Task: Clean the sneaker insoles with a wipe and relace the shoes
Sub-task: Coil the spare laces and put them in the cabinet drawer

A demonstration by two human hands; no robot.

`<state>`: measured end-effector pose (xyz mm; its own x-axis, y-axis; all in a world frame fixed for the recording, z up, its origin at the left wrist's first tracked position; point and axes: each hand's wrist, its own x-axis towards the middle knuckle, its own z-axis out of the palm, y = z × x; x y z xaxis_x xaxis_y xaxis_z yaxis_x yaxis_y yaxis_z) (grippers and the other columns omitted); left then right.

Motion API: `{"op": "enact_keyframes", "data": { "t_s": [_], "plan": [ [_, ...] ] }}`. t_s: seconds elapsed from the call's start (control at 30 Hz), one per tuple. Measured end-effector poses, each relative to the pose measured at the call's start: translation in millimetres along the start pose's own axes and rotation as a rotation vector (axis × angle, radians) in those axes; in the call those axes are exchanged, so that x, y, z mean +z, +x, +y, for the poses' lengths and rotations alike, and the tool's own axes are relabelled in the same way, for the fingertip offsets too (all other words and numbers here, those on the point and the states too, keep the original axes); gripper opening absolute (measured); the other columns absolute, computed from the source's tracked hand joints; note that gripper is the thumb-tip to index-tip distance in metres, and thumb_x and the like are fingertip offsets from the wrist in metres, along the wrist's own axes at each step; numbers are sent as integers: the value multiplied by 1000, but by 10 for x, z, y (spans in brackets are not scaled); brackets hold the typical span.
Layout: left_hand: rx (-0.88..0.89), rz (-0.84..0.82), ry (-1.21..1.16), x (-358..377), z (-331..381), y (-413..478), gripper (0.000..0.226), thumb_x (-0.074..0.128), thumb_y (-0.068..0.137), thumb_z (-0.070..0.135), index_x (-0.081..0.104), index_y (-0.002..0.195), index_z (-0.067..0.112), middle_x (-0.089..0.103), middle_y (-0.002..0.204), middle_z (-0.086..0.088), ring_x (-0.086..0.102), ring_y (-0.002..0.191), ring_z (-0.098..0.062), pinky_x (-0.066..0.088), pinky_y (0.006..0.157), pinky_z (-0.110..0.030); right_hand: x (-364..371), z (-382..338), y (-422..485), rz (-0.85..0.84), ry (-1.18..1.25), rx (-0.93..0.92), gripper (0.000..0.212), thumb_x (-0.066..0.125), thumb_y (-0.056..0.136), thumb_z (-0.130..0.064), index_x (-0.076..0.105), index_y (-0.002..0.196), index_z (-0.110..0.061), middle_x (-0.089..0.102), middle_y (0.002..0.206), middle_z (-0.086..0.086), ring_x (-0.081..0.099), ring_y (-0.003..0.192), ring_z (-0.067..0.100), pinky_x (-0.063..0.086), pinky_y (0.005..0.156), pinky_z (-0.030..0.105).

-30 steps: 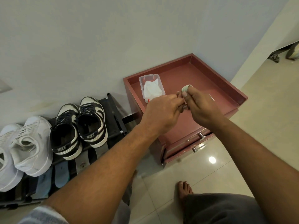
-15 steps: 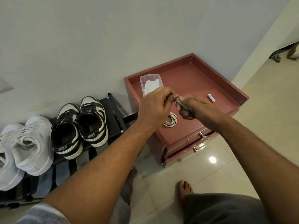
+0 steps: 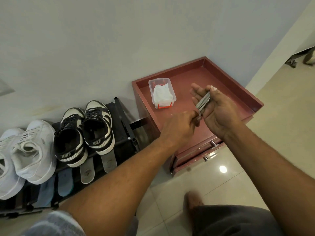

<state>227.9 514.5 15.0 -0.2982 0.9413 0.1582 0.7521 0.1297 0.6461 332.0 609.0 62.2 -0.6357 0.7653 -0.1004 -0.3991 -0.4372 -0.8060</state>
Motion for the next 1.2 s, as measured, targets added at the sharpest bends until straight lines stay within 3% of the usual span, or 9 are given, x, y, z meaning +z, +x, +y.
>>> {"op": "enact_keyframes", "data": {
  "t_s": [0.13, 0.2, 0.27, 0.4, 0.53, 0.77, 0.9, 1.07, 1.2],
  "plan": [
    [70, -10, 76, -78, 34, -4, 24, 54, 109, 35, 71, 95, 28, 72, 93, 6, 63, 80, -17, 55, 70, -41, -108, 33, 3, 32, -473, -192, 23, 36, 113, -12, 58, 109, -6, 68, 138, 8, 61, 133, 15, 43, 118, 39],
    [101, 13, 119, -157, 26, 9, 23, 53, 109, 32, 70, 95, 27, 69, 93, 7, 61, 82, -15, 54, 70, -40, -224, 51, 16, -6, -769, -246, 22, 39, 112, -18, 59, 110, -8, 68, 137, 0, 60, 133, 14, 43, 117, 50],
    [123, 61, 154, -234, 1, 22, 26, 51, 110, 36, 69, 94, 26, 67, 92, 9, 60, 82, -13, 49, 68, -36, -310, 73, 16, -50, -956, -274, 23, 41, 111, -26, 60, 108, -13, 69, 131, -3, 63, 127, 18, 50, 107, 59],
    [158, 151, 208, -327, -60, 39, 28, 51, 110, 42, 69, 98, 25, 64, 92, 10, 57, 78, -10, 43, 65, -29, -265, 68, -14, -143, -1070, -305, 25, 41, 112, -21, 61, 100, -12, 71, 98, -7, 69, 92, 13, 57, 83, 41],
    [195, 242, 245, -358, -102, 61, 32, 56, 106, 49, 70, 93, 24, 64, 85, 11, 55, 75, -7, 39, 65, -25, -214, 53, 3, -232, -1215, -257, 34, 39, 112, -23, 58, 87, -11, 63, 77, 1, 61, 71, 19, 52, 72, 48],
    [189, 312, 244, -345, -174, 84, 35, 67, 98, 56, 74, 87, 23, 69, 80, 11, 57, 76, -7, 39, 70, -25, -259, 77, 44, -234, -1120, -9, 50, 38, 109, -51, 61, 78, -18, 55, 67, -1, 48, 64, 17, 40, 65, 42],
    [119, 354, 179, -343, -189, 59, 33, 71, 95, 58, 79, 90, 25, 72, 80, 12, 63, 72, -6, 51, 64, -27, -226, 55, -11, -224, -1044, 91, 58, 38, 111, -48, 62, 76, -8, 50, 61, 1, 46, 58, 16, 39, 59, 31],
    [-45, 288, -317, -272, -242, 113, 28, 76, 94, 51, 84, 91, 24, 75, 73, 8, 71, 66, -18, 59, 64, -48, -145, 39, -54, -234, -640, 210, 53, 38, 111, -46, 48, 71, -13, 30, 62, 3, 28, 54, 16, 26, 53, 28],
    [-159, 216, -636, -192, -222, 93, 22, 75, 99, 35, 85, 103, 16, 82, 88, -1, 80, 83, -26, 64, 75, -57, -93, 68, -40, -177, -399, 290, 50, 43, 109, -47, 44, 69, -17, 28, 59, -1, 25, 50, 13, 24, 51, 26]
  ]
}}
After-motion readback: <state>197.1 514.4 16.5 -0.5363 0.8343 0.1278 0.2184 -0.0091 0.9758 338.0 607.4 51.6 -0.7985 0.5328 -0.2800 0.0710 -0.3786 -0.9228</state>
